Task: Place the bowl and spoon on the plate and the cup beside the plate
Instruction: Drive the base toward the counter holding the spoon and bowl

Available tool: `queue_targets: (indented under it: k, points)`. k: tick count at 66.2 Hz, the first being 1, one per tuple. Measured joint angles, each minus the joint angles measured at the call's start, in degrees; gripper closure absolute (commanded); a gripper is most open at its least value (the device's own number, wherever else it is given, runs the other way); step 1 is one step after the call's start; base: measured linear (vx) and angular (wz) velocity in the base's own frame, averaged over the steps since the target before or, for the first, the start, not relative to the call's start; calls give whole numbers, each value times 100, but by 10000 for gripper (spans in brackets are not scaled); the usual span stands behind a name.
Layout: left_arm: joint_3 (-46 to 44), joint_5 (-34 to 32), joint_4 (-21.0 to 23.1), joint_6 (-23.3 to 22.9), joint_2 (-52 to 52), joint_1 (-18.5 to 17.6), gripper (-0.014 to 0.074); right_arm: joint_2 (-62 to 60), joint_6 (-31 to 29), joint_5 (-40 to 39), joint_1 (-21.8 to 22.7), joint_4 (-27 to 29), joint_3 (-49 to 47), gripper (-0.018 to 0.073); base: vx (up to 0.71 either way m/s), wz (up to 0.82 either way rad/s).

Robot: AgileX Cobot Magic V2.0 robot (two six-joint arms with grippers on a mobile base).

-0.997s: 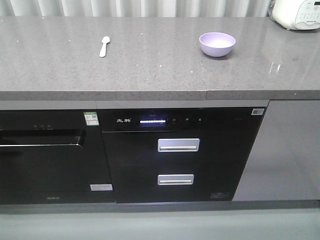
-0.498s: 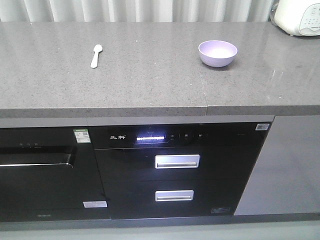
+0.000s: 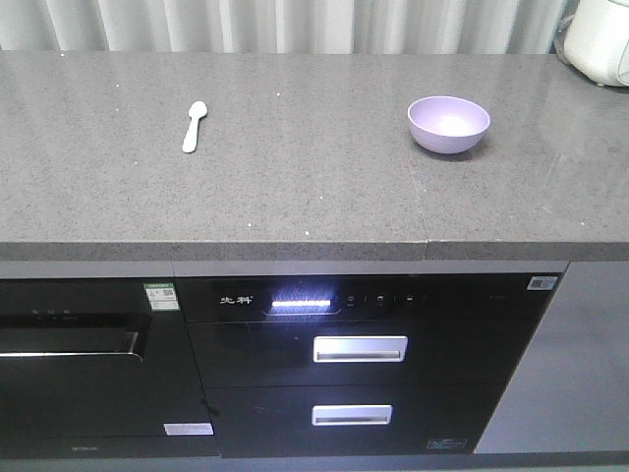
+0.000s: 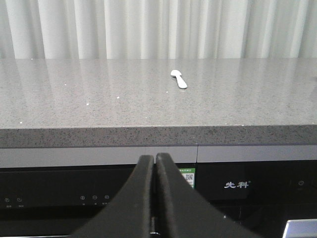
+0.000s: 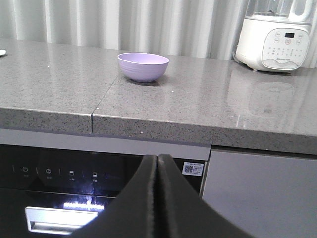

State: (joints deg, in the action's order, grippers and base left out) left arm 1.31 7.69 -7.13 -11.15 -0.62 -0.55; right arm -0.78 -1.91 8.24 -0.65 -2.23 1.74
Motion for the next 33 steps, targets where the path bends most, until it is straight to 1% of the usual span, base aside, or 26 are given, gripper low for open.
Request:
queue_targets:
  k: [33]
  points:
    - [0,0,0,0,0,0,603,0,0,0,0,0,0,570,12,2]
